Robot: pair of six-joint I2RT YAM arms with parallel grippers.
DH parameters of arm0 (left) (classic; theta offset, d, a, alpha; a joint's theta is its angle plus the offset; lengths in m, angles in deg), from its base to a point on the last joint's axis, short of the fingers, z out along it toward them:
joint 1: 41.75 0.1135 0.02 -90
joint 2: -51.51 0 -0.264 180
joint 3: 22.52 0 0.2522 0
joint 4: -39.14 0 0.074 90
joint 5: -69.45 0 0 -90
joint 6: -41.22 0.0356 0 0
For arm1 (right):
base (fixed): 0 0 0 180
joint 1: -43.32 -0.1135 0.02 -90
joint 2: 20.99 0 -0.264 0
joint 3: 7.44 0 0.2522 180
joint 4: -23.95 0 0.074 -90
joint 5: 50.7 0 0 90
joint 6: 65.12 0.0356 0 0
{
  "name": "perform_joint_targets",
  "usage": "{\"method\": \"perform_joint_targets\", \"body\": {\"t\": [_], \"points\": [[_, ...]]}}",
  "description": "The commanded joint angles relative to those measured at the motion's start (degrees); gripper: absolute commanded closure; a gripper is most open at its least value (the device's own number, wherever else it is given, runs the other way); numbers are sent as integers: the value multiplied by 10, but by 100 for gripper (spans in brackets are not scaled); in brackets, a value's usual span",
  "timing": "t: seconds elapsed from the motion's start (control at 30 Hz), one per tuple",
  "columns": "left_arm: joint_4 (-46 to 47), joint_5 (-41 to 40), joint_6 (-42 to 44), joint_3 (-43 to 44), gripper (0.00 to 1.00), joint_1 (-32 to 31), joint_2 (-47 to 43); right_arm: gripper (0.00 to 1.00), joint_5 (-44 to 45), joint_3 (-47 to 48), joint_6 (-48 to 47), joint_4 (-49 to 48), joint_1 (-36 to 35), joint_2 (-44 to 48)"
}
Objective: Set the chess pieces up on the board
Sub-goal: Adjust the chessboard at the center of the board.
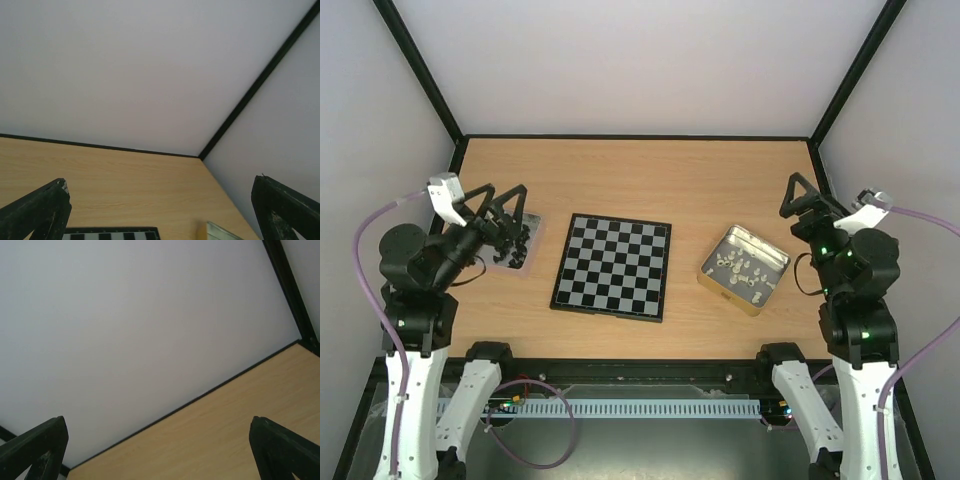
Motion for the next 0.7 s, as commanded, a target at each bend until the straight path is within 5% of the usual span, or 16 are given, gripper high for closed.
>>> {"method": "perform_joint_targets", "body": {"t": [0.0,0.4,0.67], "points": [[34,72,-22,-13,0,8,-26,1,-45,-31,-4,5,9,7],[89,87,-64,-131,0,12,-85,1,-117,-117,11,-51,12,-78],[18,85,-126,-197,1,12,-64,15,-89,-169,12,-49,13,-180]]}}
